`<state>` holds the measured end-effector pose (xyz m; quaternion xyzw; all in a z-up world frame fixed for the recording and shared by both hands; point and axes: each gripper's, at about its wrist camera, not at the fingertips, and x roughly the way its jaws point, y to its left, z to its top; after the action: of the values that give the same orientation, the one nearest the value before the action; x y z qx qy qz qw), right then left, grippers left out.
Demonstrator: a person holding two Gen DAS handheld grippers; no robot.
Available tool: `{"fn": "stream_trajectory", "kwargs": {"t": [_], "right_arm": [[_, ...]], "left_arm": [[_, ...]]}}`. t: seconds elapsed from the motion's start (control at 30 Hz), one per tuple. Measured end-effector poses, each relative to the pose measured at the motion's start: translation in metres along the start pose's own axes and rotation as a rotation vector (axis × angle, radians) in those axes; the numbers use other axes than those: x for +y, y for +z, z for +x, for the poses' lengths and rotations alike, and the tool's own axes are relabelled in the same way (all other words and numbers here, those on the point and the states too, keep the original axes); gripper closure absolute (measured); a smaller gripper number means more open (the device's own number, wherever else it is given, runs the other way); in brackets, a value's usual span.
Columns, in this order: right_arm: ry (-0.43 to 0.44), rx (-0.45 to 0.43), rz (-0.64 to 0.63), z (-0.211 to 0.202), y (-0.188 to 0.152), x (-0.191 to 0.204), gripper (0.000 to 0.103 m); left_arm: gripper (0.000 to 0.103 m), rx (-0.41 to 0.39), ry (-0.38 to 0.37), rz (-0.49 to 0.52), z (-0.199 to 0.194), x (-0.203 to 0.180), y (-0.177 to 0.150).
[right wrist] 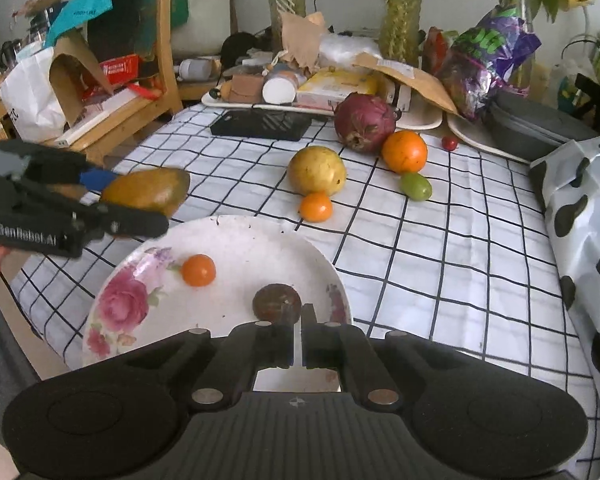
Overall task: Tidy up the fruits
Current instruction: 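Carry the mango onto the plate with the left tool while the right tool places the green plum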
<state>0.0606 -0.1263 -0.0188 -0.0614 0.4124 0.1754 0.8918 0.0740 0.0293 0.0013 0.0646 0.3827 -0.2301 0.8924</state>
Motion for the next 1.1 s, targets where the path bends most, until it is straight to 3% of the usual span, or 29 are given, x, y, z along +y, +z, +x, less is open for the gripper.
{"fn": "stream_trajectory", "kwargs": {"t": [0.17, 0.23, 0.3, 0.37, 0.43, 0.6, 1.03, 1.1], "right_arm": [[-0.016, -0.021, -0.007, -0.012, -0.007, 0.006, 0.08], [-0.022, -0.035, -0.006, -0.017, -0.01, 0.009, 0.06], [-0.033, -0.053, -0.003, -0.023, -0.013, 0.011, 0.046], [-0.042, -0.063, -0.001, -0.027, -0.015, 0.012, 0.038], [-0.065, -0.067, 0.005, -0.029, -0.016, 0.012, 0.021], [-0.116, -0.072, 0.012, -0.032, -0.019, 0.013, 0.002], [-0.128, -0.061, 0.009, -0.029, -0.019, 0.012, 0.0], [-0.128, -0.059, 0.006, -0.029, -0.019, 0.013, 0.0]], "left_arm": [[0.052, 0.02, -0.004, -0.004, -0.004, -0.009, -0.011], [0.052, 0.024, 0.001, -0.015, -0.006, -0.012, -0.014], [0.052, 0.02, -0.007, -0.03, -0.01, -0.013, -0.016], [0.052, 0.014, -0.013, -0.042, -0.014, -0.015, -0.018], [0.052, 0.02, -0.015, -0.047, -0.015, -0.017, -0.02], [0.052, 0.076, -0.037, -0.02, -0.01, -0.031, -0.03], [0.051, 0.208, 0.005, 0.026, 0.016, -0.038, -0.042], [0.045, 0.218, 0.016, 0.052, 0.019, -0.041, -0.043]]}}
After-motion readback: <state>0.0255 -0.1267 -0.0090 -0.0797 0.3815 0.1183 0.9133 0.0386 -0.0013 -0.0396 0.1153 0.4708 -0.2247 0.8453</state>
